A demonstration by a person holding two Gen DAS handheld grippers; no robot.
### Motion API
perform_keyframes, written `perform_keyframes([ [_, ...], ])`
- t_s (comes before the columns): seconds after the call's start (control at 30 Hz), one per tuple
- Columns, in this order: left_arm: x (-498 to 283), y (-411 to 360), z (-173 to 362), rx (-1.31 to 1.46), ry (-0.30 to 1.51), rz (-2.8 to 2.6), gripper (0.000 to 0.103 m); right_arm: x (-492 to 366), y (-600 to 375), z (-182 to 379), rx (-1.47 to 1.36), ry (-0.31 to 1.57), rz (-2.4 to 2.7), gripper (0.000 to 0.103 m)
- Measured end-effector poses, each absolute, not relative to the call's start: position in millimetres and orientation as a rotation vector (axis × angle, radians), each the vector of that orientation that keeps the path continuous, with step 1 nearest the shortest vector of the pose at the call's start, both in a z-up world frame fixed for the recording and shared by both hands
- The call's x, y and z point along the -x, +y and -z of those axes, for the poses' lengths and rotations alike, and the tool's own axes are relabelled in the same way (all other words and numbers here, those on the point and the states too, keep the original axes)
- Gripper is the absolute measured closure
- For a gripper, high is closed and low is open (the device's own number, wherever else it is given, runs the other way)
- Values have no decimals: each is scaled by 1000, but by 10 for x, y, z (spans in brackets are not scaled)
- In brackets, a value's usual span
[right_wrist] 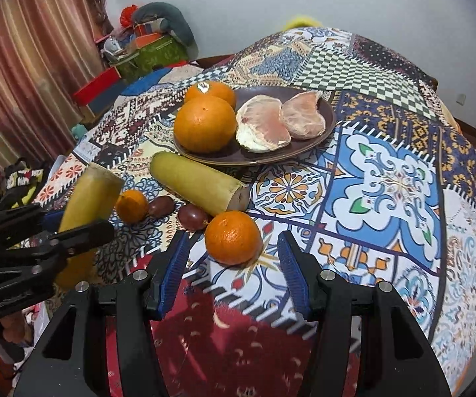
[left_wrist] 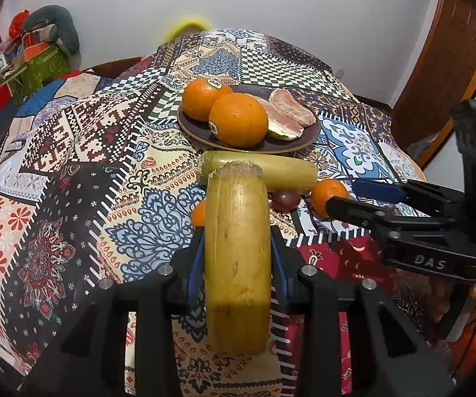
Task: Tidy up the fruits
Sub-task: 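Grasp the banana with the left tool and lift it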
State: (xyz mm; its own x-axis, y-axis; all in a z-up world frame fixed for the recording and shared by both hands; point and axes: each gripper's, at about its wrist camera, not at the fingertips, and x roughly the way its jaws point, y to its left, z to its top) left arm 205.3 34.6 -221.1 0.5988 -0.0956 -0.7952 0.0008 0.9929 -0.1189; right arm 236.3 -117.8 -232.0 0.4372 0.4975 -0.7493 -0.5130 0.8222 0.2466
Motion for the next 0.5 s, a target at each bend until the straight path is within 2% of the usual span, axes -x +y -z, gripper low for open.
perform_keyframes([
  [0.13,-2090,353,2226,107,931,56,67,-2413,-1138,2394,13,947,-642,52],
  [0.27,-2132,349,2235,111,931,59,67,-2440,-1105,2421,22,956,-656,68],
  [0.5,-2219,320,2180,114,916,67,67,-2439,-1220,2361,1,932,-646,68],
])
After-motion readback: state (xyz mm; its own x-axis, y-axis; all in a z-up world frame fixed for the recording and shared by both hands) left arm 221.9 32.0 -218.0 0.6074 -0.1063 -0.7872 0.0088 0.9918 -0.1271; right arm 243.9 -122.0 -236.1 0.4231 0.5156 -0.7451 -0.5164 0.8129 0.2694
